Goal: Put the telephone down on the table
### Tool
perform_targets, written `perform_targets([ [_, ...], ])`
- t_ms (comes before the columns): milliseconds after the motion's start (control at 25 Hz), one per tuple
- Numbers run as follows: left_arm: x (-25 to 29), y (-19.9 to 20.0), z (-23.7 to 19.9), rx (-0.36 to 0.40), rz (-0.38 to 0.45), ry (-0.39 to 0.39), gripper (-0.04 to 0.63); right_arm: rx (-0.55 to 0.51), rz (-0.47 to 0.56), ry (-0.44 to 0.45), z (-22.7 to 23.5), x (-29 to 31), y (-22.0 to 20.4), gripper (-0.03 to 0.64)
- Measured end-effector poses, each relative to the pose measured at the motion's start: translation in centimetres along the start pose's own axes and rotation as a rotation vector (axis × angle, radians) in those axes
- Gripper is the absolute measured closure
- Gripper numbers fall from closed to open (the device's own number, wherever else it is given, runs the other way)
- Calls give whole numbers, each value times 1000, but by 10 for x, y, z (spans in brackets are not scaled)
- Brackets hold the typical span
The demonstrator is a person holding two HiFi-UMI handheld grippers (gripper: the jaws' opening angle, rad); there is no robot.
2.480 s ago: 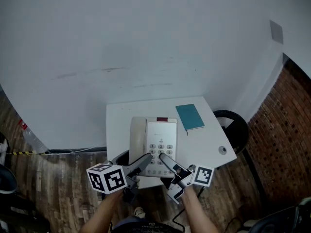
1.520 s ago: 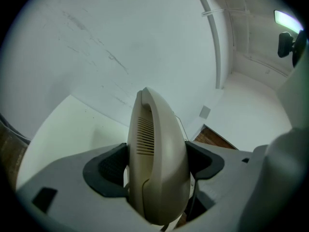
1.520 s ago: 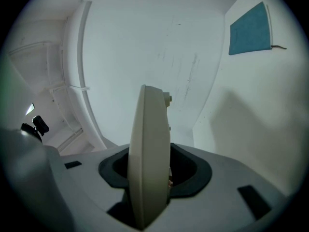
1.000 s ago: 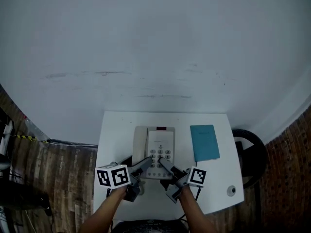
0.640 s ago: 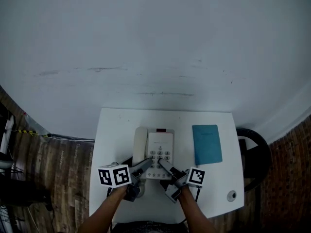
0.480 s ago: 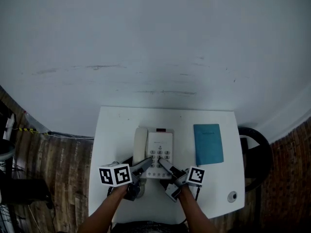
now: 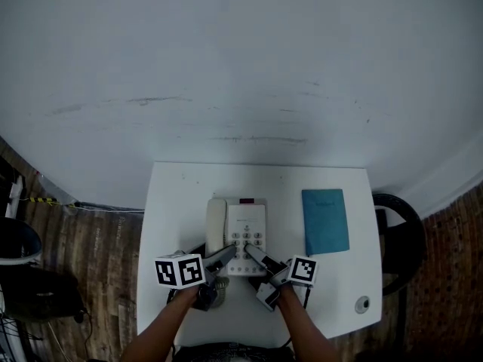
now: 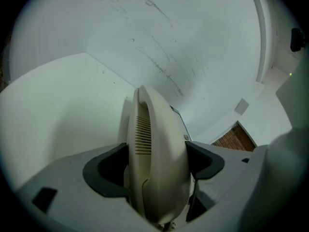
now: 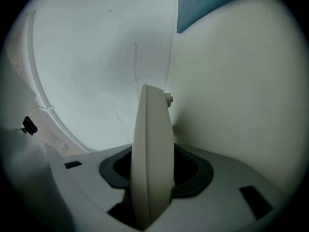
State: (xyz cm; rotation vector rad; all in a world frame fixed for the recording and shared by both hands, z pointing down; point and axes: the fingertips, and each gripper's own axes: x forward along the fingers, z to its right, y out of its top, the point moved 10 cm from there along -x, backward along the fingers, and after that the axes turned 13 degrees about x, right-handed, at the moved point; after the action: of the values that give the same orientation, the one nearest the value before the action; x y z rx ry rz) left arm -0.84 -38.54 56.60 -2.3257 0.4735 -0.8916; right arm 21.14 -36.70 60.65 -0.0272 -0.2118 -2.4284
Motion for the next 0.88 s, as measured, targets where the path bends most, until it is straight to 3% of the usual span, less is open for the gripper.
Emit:
perform_targets([
  [240, 7, -8, 1, 22, -46, 26, 221, -116, 11, -90, -8, -1, -1, 443],
  [880, 9, -5, 1, 31, -42, 15, 225, -289, 40, -257, -23, -7, -6, 416],
])
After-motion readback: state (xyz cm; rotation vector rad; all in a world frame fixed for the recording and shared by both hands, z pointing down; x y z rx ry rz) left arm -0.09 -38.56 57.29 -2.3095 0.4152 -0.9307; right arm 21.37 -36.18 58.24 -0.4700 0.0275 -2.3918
